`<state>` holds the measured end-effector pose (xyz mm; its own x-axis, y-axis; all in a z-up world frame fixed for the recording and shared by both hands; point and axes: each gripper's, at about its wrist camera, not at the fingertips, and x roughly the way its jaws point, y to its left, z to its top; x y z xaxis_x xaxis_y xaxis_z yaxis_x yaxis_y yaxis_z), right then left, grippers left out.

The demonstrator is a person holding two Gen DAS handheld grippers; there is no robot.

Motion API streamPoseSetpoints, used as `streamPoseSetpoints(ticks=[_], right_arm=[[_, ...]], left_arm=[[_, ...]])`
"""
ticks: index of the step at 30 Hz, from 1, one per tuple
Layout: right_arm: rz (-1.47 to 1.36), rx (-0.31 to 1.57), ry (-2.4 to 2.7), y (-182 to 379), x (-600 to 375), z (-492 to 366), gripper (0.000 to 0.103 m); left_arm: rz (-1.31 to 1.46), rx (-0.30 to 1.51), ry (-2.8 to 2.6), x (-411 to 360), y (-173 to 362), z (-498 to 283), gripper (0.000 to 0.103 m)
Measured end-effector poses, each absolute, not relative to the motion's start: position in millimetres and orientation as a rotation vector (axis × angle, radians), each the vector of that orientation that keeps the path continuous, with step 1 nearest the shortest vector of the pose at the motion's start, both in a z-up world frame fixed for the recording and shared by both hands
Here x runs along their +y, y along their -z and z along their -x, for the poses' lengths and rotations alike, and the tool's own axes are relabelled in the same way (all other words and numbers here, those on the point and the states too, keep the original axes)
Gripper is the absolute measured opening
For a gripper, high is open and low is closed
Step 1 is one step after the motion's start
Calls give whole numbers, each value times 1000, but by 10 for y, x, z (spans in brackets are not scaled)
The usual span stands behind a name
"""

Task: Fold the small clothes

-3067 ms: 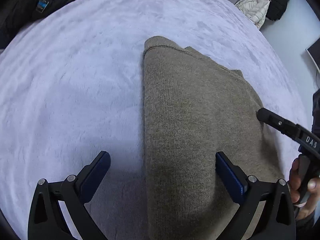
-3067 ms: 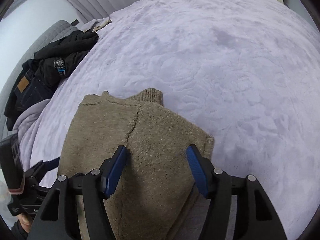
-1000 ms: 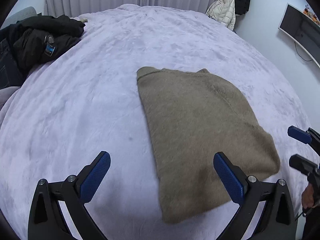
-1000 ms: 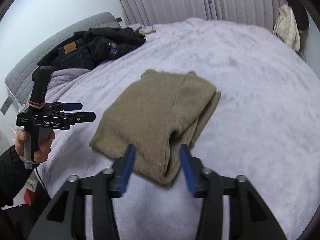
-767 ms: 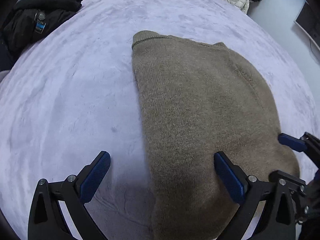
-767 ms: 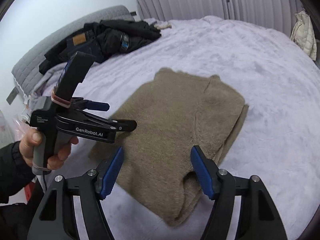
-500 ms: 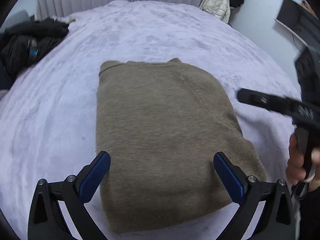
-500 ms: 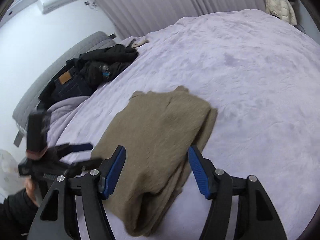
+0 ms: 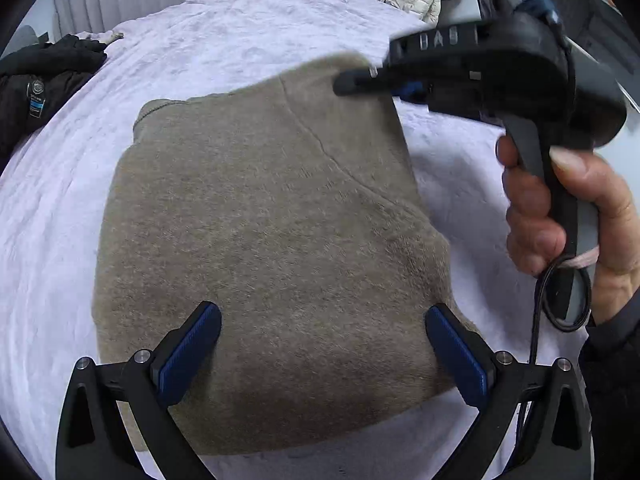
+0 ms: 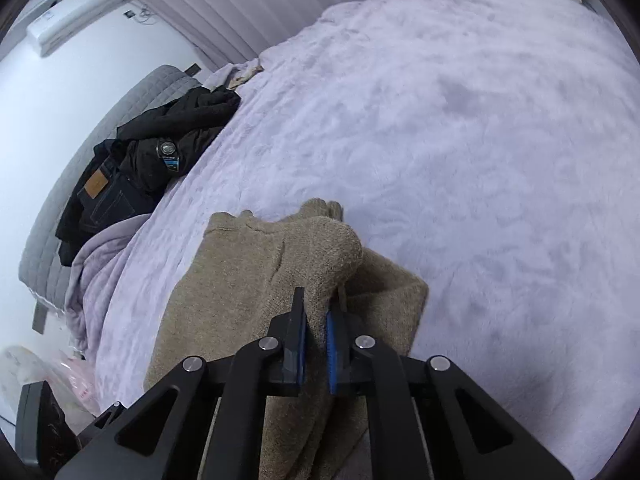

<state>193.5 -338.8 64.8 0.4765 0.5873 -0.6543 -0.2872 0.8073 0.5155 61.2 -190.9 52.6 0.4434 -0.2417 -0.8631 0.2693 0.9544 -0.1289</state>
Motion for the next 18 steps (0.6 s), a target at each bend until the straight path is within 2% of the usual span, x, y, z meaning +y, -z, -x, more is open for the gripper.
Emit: streamPoseSetpoints(ticks=[3, 9, 11, 13, 17, 18], right_arm=[[-355, 886, -571, -778, -3373, -1962, 8], [-293, 993, -483, -395, -3360, -2124, 9], [-350, 1001, -484, -416, -3454, -2111, 12], [-351, 1015, -449, -517, -3519, -2068, 22], [-246, 874, -459, -987, -3578, -1579, 24], [-240, 857, -489, -1066, -3541, -1444, 31]], left_arm=[[-74, 1062, 303, -2018, -462, -576, 103], [-110, 1058, 286, -2107, -410, -544, 103], [-99, 1076, 306, -2080, -479, -526, 103], [-46, 1059, 342, -1933, -673, -514, 103], [19, 918, 262, -1351, -1043, -483, 103], [53, 927, 235, -1215, -1027, -541, 103]])
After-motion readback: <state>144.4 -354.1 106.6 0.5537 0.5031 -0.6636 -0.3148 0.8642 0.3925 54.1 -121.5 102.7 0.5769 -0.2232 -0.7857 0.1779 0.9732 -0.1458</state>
